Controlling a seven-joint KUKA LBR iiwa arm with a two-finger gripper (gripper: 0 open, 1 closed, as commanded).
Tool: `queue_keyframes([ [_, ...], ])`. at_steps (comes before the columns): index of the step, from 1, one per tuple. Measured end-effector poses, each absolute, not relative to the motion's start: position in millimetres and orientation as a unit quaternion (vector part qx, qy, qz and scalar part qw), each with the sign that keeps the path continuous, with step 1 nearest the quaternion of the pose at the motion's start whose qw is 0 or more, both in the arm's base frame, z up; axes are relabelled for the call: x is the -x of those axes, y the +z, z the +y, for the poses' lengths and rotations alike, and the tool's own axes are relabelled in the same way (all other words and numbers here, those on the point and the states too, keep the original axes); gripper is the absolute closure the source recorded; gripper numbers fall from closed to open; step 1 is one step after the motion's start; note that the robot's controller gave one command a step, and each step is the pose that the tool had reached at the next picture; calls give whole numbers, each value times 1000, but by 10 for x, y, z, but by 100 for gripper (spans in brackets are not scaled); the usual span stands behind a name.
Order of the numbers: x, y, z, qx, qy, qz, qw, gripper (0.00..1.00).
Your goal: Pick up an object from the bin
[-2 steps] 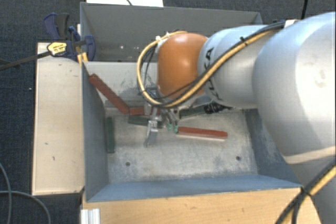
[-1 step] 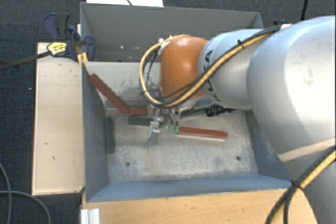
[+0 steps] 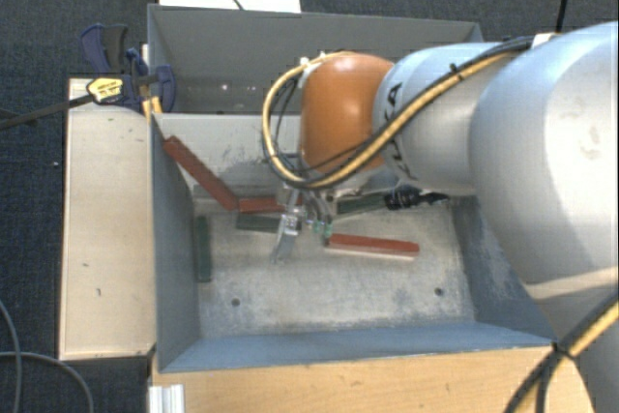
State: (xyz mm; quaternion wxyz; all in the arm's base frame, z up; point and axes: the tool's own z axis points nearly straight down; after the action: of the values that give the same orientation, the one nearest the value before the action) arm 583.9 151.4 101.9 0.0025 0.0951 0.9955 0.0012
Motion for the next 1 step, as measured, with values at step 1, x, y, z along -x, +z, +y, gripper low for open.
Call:
queue_keyframes([
  [1, -5843, 772, 1529, -68, 0, 998, 0, 0],
])
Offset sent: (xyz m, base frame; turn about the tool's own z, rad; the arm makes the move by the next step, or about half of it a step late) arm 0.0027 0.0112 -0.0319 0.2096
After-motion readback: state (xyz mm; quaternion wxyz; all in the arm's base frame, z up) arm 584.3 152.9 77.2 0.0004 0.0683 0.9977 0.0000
